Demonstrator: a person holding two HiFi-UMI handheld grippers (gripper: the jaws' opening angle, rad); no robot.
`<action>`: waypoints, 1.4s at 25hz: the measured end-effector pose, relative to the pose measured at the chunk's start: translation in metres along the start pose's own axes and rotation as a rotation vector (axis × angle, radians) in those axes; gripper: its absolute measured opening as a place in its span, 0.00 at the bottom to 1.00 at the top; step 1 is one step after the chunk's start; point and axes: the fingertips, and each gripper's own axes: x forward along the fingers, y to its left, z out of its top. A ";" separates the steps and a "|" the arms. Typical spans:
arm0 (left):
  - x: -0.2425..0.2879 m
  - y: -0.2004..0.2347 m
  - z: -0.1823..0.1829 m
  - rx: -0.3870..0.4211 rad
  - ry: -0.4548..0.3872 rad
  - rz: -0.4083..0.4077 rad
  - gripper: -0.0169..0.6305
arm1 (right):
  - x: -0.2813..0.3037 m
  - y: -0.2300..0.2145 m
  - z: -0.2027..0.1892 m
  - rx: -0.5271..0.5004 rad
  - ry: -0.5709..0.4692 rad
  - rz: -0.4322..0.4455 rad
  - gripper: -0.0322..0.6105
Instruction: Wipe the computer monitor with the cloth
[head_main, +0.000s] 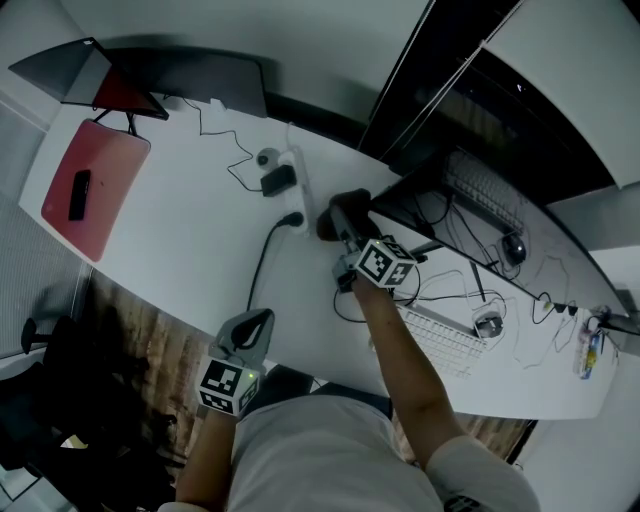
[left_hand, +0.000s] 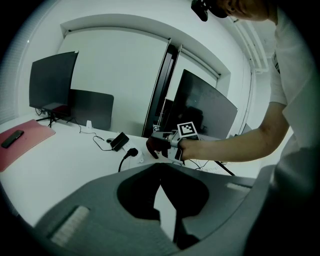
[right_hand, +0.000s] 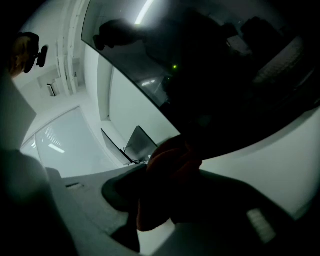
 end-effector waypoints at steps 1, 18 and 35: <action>0.000 0.000 0.000 0.001 -0.001 0.000 0.04 | -0.001 -0.002 0.003 0.013 -0.012 -0.007 0.32; -0.001 -0.006 0.008 0.016 -0.023 -0.007 0.04 | -0.020 0.028 0.052 0.204 -0.207 0.040 0.30; 0.002 -0.017 0.040 0.054 -0.077 -0.044 0.04 | -0.054 0.120 0.148 0.234 -0.406 0.177 0.30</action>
